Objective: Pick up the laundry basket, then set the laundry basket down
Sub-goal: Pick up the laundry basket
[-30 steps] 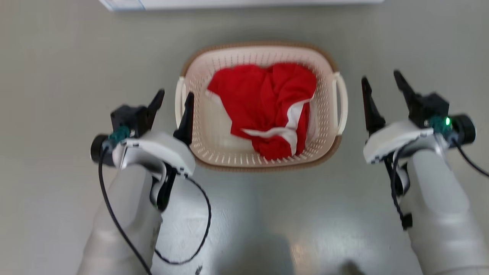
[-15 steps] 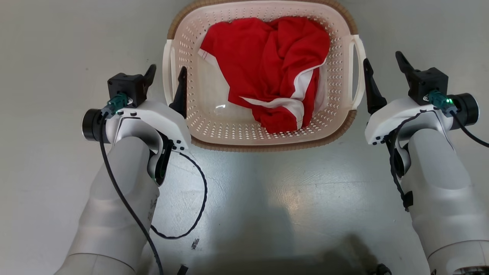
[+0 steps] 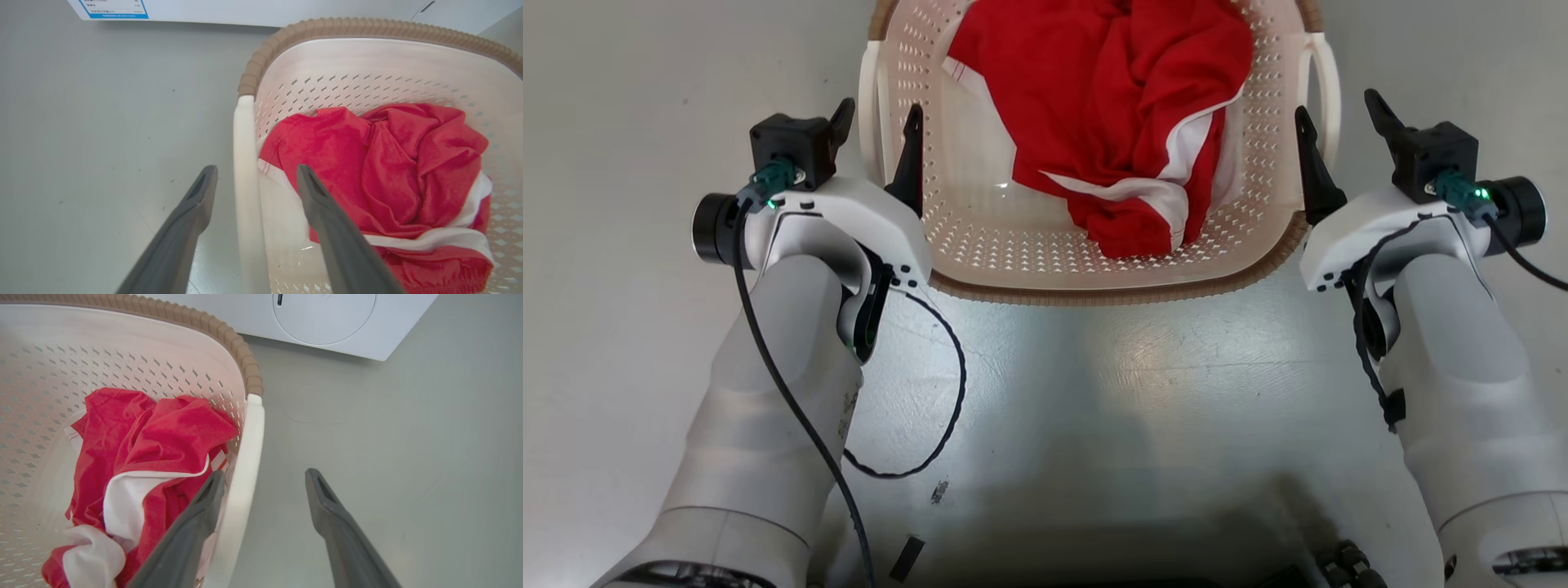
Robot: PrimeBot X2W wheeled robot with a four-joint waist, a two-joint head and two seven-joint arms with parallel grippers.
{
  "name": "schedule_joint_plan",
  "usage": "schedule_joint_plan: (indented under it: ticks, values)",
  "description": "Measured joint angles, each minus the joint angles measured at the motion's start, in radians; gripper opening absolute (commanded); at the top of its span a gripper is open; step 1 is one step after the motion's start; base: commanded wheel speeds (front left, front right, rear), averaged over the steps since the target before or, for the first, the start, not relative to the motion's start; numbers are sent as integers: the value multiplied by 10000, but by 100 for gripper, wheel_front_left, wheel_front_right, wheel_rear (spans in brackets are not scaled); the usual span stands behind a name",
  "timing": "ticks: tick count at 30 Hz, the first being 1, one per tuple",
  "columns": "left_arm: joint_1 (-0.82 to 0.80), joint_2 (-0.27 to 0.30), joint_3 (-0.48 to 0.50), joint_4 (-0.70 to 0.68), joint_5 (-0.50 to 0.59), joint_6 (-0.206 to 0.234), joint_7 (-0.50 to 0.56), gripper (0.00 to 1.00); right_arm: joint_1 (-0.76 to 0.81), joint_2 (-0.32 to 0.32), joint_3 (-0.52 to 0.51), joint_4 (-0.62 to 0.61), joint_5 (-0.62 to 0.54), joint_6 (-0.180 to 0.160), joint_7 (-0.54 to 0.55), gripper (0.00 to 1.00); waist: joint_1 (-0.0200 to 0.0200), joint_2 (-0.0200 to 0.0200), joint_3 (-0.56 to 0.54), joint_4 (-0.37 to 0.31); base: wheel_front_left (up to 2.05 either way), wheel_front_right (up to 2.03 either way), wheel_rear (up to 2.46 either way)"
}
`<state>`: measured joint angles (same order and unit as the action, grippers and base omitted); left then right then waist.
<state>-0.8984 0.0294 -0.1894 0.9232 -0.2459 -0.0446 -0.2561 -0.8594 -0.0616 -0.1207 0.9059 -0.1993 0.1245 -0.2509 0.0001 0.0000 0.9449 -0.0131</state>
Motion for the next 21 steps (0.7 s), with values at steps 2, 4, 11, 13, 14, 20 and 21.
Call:
schedule_joint_plan:
  ticks: [2,4,11,13,14,20,21]
  values:
    - [-54,-4,-40,12,-12,21,0,100,-75,-2,8,38,0,0,0,100,0,0,53,22,0,0,0]
    - [-167,-6,-127,84,-17,94,0,100,-234,-4,58,148,4,0,0,100,0,0,135,70,0,0,0]
    - [-385,-12,-408,430,-115,182,0,100,-477,-17,314,431,353,0,0,100,0,0,245,165,0,0,0]
    - [-409,-15,-451,479,-184,188,0,100,-489,-19,368,433,412,0,0,100,0,0,259,166,0,0,0]
    - [-423,-15,-470,504,-188,198,0,100,-487,-19,391,439,437,0,0,100,0,0,259,164,0,0,0]
    - [-558,-15,-564,719,-205,282,0,100,-487,-23,443,431,512,0,0,100,0,0,250,124,0,0,0]
    - [-562,-17,-577,780,-205,284,0,100,-484,-27,439,433,512,0,0,100,0,0,247,118,0,0,0]
